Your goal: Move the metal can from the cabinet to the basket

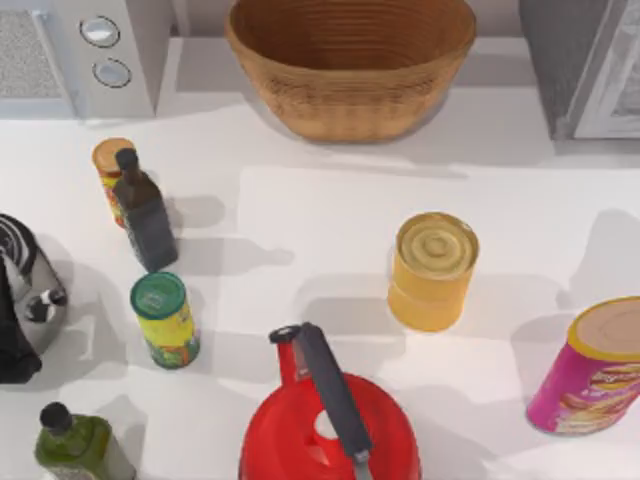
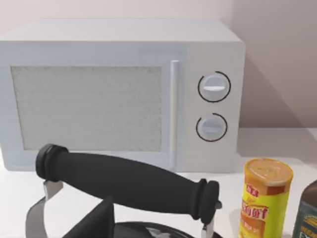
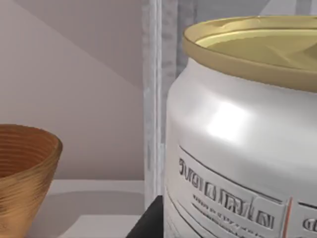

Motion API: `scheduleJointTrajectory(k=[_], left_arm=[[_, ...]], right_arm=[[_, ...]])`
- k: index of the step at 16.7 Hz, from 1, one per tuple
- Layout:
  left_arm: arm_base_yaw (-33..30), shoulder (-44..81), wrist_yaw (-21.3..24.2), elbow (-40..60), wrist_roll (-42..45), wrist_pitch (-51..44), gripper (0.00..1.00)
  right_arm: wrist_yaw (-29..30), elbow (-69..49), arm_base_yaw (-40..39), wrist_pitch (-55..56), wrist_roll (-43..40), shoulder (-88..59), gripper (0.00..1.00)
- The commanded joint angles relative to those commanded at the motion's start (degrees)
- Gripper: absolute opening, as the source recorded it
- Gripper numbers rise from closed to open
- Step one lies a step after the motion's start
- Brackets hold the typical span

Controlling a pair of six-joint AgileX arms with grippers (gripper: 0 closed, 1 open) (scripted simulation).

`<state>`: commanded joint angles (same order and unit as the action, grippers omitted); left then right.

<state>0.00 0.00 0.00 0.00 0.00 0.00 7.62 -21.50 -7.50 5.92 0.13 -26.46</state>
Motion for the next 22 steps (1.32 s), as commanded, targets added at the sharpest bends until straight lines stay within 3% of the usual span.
scheduleJointTrajectory(k=[14, 22], left_arm=[[0.00, 0.00, 0.00, 0.00, 0.00, 0.00, 1.00], [0.00, 0.00, 0.00, 0.00, 0.00, 0.00, 1.00]], right_arm=[[21.43, -61.38, -20.47, 16.49, 0.58, -79.52, 0.00], [28.13, -80.64, -26.87, 21.71, 0.77, -104.02, 0.00]])
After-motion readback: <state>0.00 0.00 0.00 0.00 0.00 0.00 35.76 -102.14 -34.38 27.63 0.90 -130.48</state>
